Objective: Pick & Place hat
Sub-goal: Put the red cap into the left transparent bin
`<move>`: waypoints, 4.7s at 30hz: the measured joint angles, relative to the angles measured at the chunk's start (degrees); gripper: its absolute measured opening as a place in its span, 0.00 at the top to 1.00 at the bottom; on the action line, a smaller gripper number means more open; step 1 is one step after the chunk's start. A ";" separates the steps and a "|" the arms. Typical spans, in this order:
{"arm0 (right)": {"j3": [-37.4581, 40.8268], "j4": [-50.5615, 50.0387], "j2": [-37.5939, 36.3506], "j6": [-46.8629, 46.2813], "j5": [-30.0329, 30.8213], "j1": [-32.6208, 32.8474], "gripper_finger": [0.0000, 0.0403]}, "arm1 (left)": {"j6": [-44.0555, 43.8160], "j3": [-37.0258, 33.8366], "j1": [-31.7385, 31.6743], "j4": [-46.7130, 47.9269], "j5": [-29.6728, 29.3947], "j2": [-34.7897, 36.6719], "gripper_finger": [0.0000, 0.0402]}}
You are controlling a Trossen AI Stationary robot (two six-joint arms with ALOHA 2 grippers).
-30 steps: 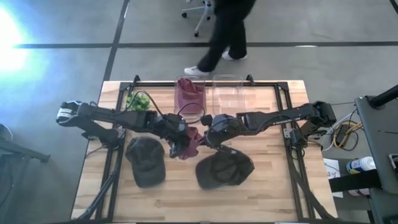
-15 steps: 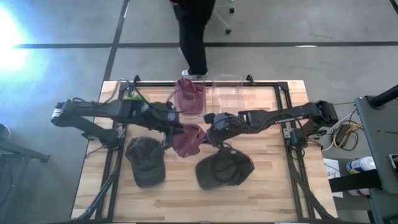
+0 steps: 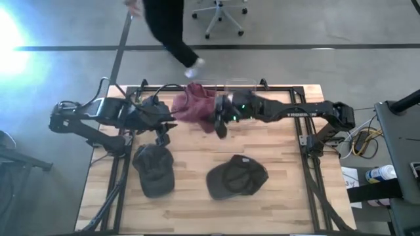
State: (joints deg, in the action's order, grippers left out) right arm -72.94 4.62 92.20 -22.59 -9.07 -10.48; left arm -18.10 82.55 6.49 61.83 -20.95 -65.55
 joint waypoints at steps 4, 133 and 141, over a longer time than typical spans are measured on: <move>3.26 8.83 2.60 -15.32 -0.17 -4.89 0.97 | -2.35 -3.58 1.20 0.92 -0.07 0.56 0.77; -12.12 -40.81 15.04 13.82 10.78 -9.84 0.28 | 36.42 -19.03 -31.37 -55.49 15.25 -21.83 0.77; -12.05 -42.47 15.21 15.40 14.51 -9.79 0.29 | 40.81 -8.90 -35.21 -49.30 15.50 -28.87 0.77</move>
State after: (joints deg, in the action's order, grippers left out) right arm -84.99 -37.85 107.41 -7.19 5.44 -20.27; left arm 22.71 73.65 -28.72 12.53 -5.45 -94.41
